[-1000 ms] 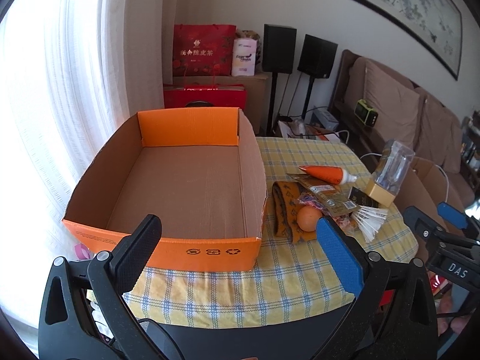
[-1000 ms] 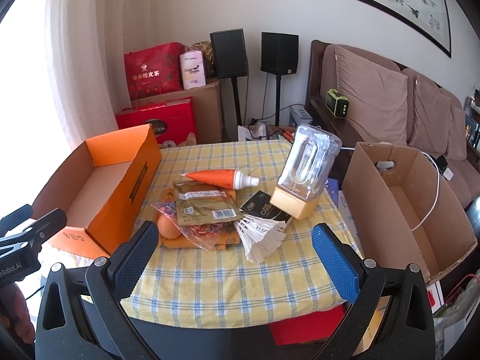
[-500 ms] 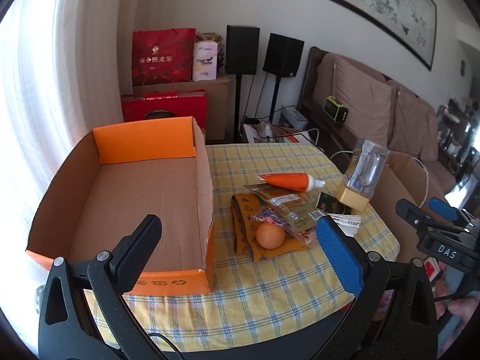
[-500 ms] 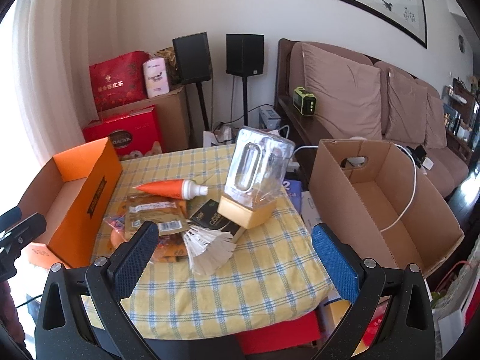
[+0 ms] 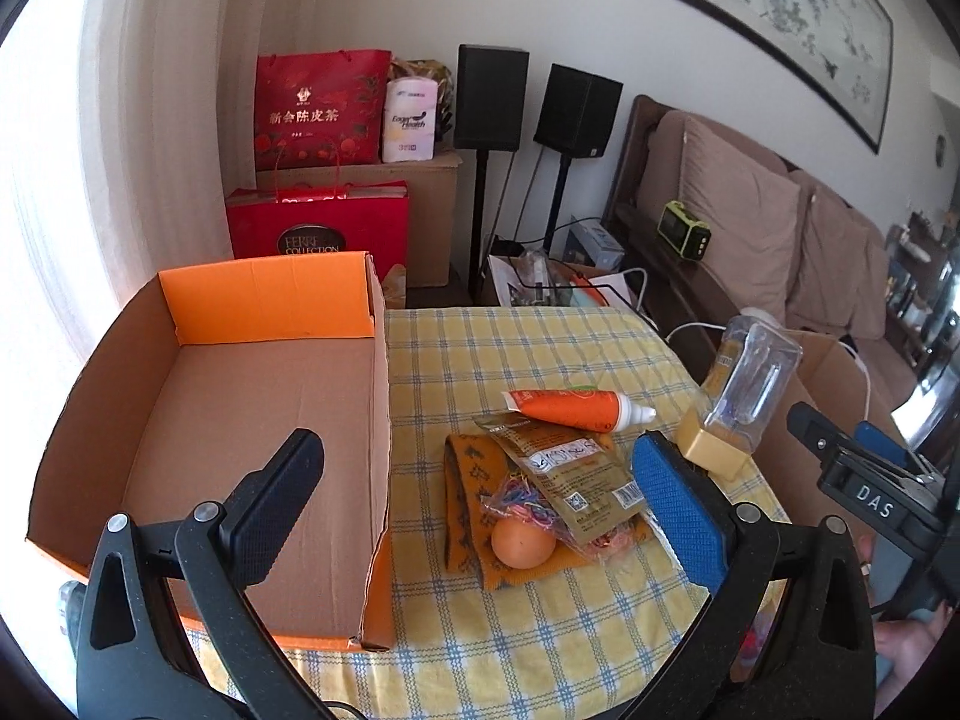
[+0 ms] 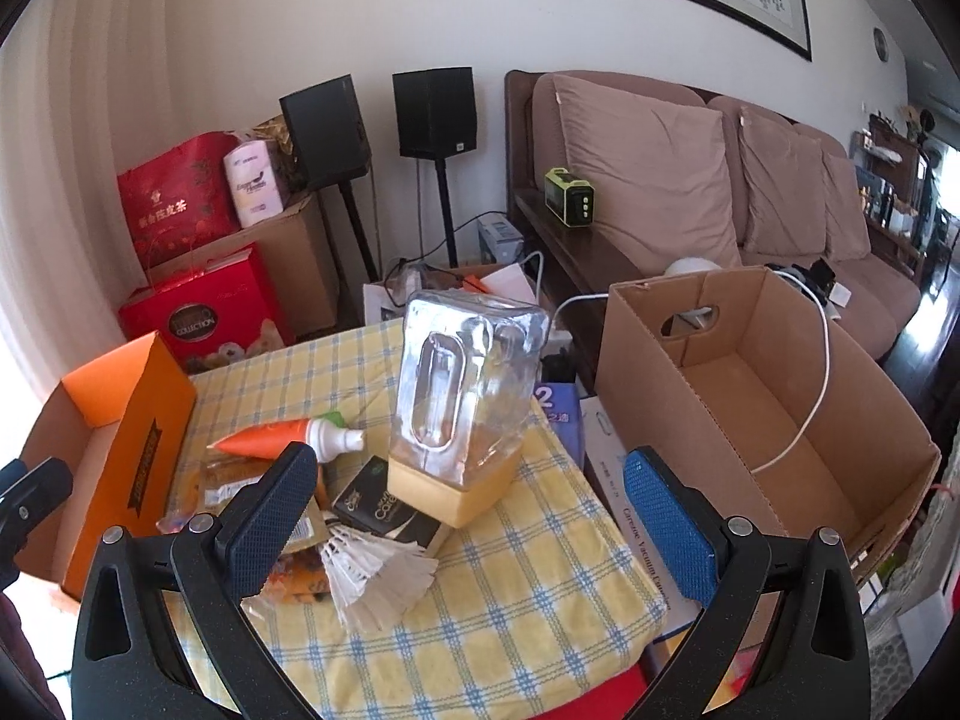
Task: Organize objects
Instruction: 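Move both tools toward the items on the checked tablecloth, then grasp the clear plastic container with the right tool and lift it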
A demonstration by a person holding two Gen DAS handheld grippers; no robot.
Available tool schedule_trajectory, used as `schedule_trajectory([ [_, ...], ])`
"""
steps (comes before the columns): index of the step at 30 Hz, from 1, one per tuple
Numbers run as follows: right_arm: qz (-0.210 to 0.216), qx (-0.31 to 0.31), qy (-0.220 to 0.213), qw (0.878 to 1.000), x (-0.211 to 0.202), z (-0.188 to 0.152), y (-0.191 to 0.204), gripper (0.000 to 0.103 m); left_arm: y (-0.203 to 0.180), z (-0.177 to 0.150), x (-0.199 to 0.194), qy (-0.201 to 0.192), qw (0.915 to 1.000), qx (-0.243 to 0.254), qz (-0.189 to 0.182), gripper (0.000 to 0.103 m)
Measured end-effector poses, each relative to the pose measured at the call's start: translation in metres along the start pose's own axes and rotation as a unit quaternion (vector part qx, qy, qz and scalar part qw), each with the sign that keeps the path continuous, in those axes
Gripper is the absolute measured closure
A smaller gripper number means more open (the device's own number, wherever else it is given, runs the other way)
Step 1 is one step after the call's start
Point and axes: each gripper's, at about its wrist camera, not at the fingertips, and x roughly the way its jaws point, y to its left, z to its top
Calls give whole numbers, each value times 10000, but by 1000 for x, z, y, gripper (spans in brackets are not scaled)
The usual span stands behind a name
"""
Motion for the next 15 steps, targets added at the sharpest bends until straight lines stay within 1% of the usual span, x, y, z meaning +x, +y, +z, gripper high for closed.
schedule_trajectory([
  [5, -329, 274, -62, 9991, 25, 11, 8, 0, 2, 0, 5, 2, 9999, -8, 104, 0],
  [8, -398, 502, -39, 9979, 41, 17, 9, 0, 6, -1, 7, 23, 9999, -46, 140, 0],
  [11, -557, 514, -36, 9971, 54, 22, 14, 0, 12, 0, 11, 61, 9998, -102, 158, 0],
  [15, -647, 510, 6, 9966, 68, 27, 18, 0, 15, 1, 18, 110, 9996, -138, 217, 0],
])
